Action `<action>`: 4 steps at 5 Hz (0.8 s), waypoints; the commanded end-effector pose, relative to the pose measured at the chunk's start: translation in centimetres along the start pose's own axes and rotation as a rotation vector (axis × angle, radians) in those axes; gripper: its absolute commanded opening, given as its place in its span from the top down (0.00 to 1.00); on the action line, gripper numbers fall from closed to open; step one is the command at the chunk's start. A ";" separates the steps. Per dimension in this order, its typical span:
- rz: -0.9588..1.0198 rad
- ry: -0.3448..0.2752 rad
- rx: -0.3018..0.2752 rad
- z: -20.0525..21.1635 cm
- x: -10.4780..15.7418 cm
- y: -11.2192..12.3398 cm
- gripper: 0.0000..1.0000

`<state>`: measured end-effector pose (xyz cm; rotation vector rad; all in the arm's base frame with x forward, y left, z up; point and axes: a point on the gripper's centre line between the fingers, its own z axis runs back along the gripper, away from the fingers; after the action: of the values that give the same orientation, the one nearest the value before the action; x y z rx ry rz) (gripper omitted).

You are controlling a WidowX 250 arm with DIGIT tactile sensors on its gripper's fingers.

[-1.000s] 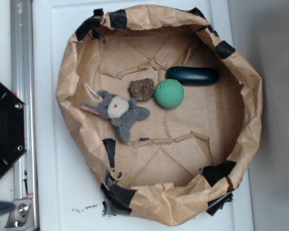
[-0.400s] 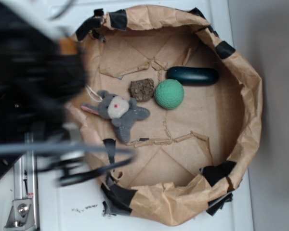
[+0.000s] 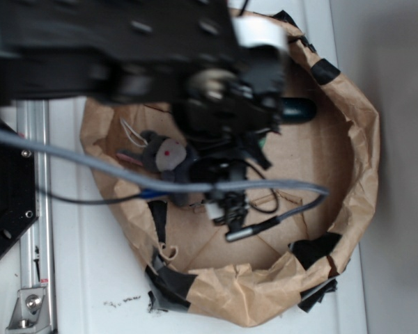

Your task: Grab the green ball.

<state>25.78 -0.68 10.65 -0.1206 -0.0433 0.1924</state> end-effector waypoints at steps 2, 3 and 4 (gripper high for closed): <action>-0.047 -0.118 0.064 -5.1 2.6 2.5 0.00; -0.060 -0.134 0.112 -6.9 4.8 2.2 0.00; -0.040 -0.132 0.153 -7.7 6.8 2.9 0.00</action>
<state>31.48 2.19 2.15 0.0383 -0.1240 0.1787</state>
